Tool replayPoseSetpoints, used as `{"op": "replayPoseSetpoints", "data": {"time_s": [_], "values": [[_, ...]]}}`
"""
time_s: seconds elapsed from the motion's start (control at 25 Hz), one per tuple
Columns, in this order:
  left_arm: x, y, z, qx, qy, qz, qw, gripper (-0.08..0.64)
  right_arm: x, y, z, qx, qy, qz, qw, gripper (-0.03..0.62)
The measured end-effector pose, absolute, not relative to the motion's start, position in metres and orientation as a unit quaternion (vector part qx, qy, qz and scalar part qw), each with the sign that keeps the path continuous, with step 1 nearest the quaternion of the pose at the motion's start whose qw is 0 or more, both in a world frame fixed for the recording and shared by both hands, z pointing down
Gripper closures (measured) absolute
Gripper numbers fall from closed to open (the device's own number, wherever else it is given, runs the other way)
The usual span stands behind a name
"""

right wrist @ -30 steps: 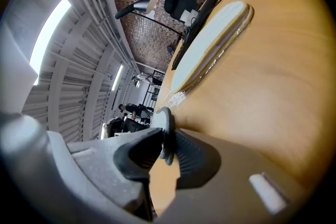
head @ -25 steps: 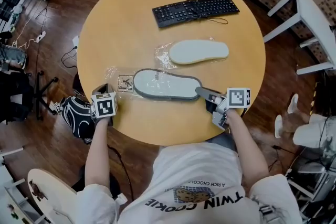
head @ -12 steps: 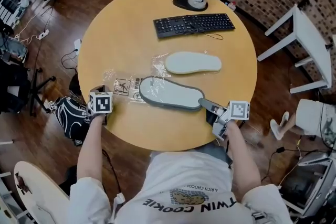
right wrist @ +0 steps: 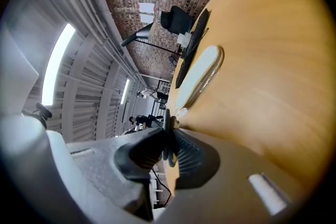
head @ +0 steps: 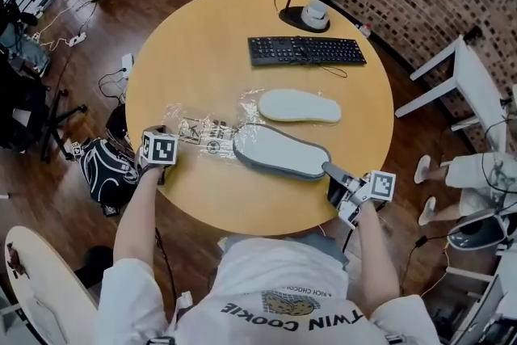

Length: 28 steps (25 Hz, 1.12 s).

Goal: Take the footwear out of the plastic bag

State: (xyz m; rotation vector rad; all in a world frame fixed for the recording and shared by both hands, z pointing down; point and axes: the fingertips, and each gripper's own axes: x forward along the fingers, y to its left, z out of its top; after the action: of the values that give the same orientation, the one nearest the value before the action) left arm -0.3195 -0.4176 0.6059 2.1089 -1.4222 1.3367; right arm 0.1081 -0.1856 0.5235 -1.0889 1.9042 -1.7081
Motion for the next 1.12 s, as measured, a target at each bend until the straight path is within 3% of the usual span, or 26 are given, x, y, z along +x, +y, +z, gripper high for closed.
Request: {"op": "replayPoseSetpoints", "data": {"time_s": [0.48,1.12], "values": [[-0.319,-0.418,0.605,0.723,-0.49,0.469,0.131,0.555,0.144,-0.17,0.471,-0.361,0.686,-0.58,0.249,0.531],[-0.318,-0.42,0.607,0.721,-0.486,0.476,0.135,0.555,0.152,-0.189,0.416,-0.33,0.728,-0.529,0.285,0.531]]}}
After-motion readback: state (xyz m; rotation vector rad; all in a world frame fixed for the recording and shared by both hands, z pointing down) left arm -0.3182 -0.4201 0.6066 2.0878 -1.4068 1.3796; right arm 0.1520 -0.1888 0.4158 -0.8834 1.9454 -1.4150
